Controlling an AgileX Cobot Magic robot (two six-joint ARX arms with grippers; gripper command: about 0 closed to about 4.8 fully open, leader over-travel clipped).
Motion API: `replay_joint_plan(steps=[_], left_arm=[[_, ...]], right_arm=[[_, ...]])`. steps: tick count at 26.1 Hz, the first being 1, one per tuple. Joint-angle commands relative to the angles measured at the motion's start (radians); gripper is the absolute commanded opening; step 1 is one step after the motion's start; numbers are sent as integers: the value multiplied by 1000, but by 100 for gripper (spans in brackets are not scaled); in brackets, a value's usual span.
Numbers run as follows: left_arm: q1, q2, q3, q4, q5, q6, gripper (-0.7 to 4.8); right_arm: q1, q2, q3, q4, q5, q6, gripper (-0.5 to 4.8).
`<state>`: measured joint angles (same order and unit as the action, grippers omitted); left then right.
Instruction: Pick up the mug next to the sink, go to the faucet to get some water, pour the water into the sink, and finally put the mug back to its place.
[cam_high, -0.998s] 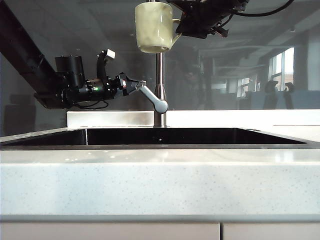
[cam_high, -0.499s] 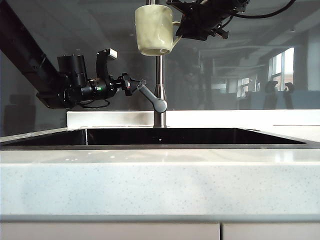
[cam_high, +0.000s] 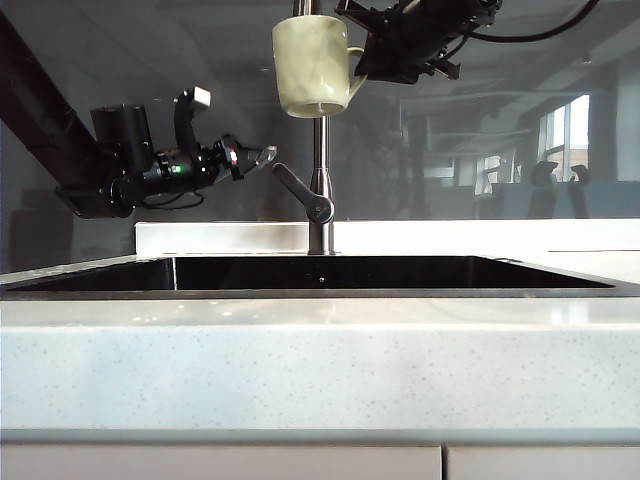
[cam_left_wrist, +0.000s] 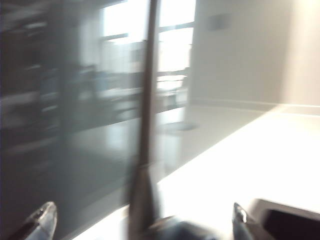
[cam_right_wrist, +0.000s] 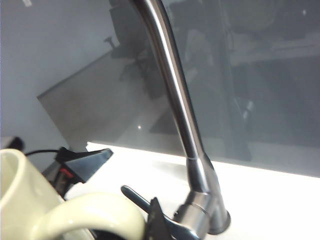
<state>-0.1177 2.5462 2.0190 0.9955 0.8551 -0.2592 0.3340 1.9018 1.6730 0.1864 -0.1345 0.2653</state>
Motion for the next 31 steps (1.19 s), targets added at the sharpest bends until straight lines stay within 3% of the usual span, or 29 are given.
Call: replay_joint_plan(steps=[1,11,17,20,22,27,31], left_arm=[[10,-9,4,113,113,-142,479],[63,-9,4,265,171,-470,479],[77,-9,4,362,171,-626,479],[79,-9,5,435,170,-687,479],[79,-9,6,435,171,-742,479],[78,-9,6,435,171,-800,479],[78,-9,6,435,171,-800,479]], right_arm=[[-26,-27,14,66,-2,10,-5],[-100,-135,14,-181,5,-320,-5],[-98,-202,14,-276,101,-536,-5],[-82,-241,14,-309,216,-710,-5],[-51,-264,14,-317,320,-891,-5],[10,-270,14,-322,424,-1202,-5],[44,-269,13,-324,439,-1436,-5]])
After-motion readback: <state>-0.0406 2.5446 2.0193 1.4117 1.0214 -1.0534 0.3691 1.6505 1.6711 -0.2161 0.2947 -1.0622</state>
